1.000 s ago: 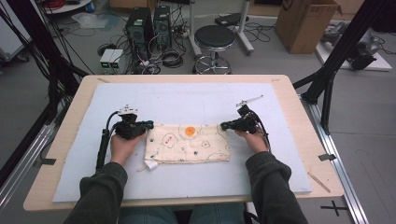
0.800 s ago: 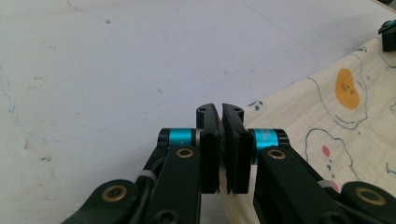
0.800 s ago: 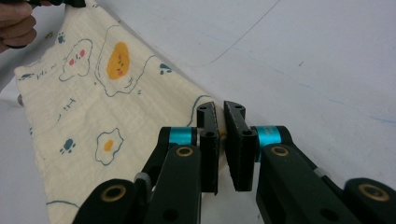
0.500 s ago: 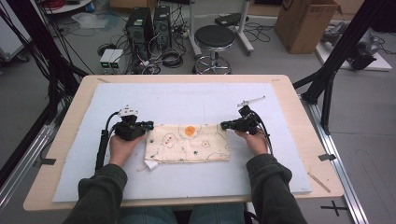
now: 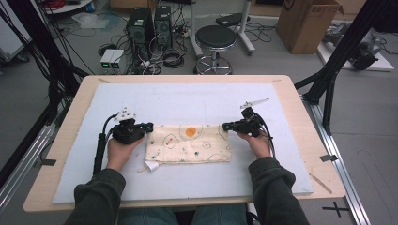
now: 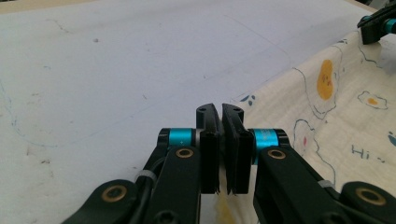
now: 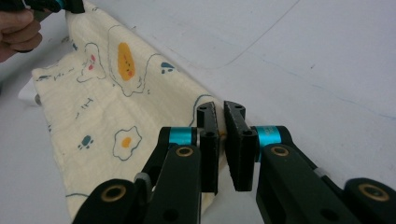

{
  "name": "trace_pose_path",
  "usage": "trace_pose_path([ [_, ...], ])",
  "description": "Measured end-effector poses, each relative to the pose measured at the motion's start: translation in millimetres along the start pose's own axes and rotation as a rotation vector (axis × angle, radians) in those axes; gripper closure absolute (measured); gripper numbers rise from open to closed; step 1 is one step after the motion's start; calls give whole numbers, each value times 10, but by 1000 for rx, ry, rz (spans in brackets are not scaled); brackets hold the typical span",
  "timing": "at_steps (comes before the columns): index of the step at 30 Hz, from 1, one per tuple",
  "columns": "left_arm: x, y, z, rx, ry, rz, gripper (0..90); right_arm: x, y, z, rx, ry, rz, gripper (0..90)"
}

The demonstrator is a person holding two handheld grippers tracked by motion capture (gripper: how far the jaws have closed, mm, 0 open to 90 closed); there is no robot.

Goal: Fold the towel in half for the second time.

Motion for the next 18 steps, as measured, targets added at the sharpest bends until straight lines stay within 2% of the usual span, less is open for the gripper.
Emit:
trace_pose_path([
  [7, 53, 21, -14, -9, 24, -17, 850, 54, -64, 7, 29, 10, -6, 844],
  [18, 128, 102, -29, -60, 16, -32, 847, 161, -177, -13, 70, 27, -6, 843],
])
Point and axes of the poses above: each handheld gripper's, and its own axes: x roughly backward along the jaws, z roughly out of its top, y roughly to its right, the point moved 3 cm from there along -x, roughly forward along the jaws, and after that the axes turned 15 degrees about -y, right-handed, at the moved point
